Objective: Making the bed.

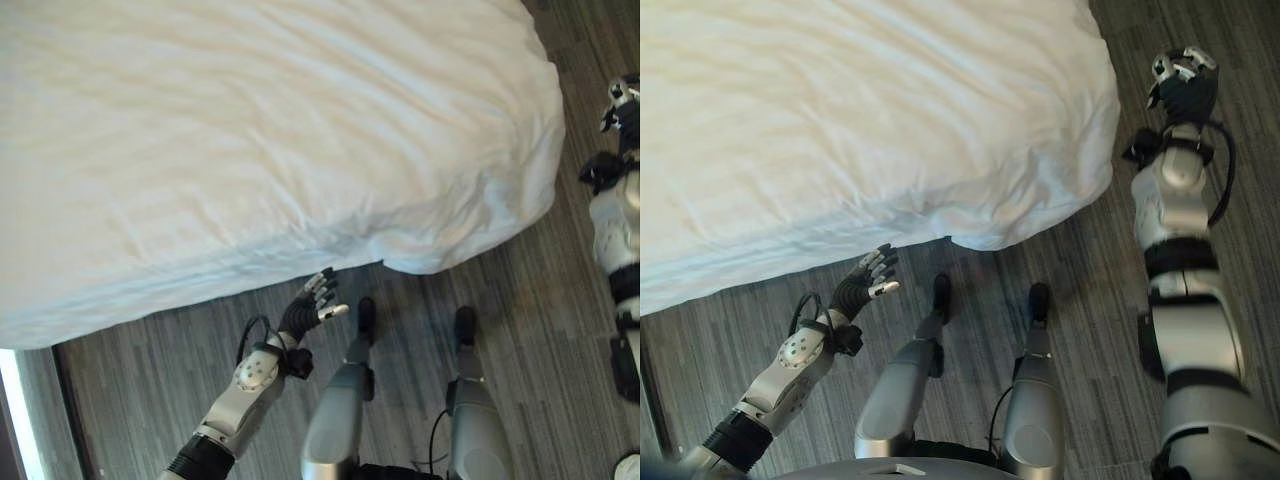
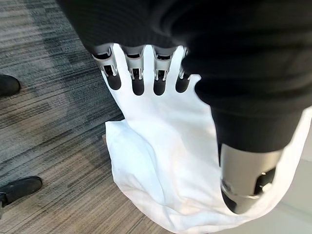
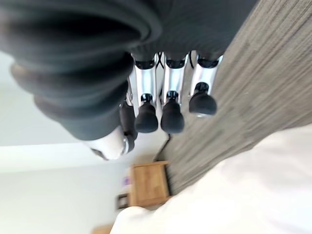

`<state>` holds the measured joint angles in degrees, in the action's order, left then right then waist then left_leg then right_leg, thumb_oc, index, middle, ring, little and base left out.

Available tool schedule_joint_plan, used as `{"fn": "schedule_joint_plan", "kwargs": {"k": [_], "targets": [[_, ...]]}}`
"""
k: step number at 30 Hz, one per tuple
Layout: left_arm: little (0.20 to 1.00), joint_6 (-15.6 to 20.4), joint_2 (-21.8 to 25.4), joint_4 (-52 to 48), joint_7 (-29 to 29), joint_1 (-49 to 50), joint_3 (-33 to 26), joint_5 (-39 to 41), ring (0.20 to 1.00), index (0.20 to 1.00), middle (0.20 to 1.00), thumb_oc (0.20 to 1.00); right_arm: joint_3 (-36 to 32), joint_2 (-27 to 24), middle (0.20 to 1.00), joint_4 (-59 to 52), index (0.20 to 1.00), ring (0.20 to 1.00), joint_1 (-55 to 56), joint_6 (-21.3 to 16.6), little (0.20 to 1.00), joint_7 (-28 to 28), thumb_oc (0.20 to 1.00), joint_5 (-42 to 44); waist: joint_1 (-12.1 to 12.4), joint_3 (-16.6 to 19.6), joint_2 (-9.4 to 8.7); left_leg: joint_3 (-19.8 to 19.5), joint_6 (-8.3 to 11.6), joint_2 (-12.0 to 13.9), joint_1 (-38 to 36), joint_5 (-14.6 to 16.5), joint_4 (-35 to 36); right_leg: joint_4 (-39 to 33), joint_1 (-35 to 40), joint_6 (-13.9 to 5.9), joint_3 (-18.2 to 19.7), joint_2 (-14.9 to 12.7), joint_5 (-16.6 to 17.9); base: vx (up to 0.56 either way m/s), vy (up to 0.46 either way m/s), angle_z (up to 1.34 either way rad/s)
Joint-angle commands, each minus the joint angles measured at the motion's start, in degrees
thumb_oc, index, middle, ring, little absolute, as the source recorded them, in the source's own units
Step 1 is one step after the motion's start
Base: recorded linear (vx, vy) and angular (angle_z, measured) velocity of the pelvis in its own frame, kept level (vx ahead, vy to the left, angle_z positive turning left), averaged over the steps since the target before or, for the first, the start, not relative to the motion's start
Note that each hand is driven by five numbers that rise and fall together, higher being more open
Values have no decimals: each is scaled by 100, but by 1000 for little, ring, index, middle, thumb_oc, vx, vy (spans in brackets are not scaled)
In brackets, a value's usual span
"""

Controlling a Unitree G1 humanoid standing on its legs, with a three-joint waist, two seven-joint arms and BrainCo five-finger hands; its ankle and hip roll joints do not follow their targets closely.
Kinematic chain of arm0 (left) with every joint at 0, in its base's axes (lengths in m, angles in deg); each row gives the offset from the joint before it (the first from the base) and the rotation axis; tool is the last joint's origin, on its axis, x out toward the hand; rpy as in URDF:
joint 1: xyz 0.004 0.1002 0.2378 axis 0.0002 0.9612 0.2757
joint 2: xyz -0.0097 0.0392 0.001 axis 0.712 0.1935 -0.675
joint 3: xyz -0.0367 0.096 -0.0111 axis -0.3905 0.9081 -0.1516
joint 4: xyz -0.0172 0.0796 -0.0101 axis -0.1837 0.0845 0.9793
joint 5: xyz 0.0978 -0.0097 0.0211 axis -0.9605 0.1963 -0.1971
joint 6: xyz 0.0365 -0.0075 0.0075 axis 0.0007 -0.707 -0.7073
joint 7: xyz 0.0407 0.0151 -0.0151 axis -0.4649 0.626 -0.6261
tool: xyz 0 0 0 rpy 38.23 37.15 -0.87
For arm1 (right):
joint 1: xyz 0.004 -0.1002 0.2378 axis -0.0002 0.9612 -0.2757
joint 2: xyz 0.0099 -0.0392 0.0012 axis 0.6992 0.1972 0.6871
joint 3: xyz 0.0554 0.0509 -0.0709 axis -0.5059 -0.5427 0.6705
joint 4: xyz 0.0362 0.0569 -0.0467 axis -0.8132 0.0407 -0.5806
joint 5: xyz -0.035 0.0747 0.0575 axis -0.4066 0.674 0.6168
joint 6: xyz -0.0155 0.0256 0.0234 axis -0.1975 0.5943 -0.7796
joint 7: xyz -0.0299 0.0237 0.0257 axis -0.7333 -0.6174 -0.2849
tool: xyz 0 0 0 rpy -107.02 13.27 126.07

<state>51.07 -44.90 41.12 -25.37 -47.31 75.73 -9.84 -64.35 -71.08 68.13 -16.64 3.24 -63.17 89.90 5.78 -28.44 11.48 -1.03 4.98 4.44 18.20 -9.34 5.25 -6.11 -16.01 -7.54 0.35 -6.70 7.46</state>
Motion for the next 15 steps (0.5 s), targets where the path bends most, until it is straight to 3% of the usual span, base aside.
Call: {"fn": "schedule_joint_plan", "kwargs": {"k": [1, 3, 15], "targets": [[1000, 221, 75, -62, 88, -75, 244, 250, 1000, 1000, 1000, 1000, 684, -489, 200, -69, 200, 200, -616, -35, 200, 284, 200, 430, 80, 271, -107, -160, 1, -314, 169, 88, -25, 142, -334, 81, -65, 201, 91, 0, 0, 0], [1000, 189, 68, -89, 66, -124, 297, 240, 1000, 1000, 1000, 1000, 737, -417, 200, -19, 200, 200, -904, -62, 200, 299, 200, 771, 132, 265, -113, -192, 11, -321, 263, 71, -25, 147, -389, 89, -106, 202, 99, 0, 0, 0], [1000, 225, -12, -149, -152, -325, 264, 208, 1000, 1000, 1000, 1000, 731, -204, 200, 481, 200, 200, -625, 103, 200, 180, 200, 454, 246, -4, -50, -255, 35, -334, 766, -43, -25, 306, -867, 87, -227, 192, 134, -10, 0, 6]]}}
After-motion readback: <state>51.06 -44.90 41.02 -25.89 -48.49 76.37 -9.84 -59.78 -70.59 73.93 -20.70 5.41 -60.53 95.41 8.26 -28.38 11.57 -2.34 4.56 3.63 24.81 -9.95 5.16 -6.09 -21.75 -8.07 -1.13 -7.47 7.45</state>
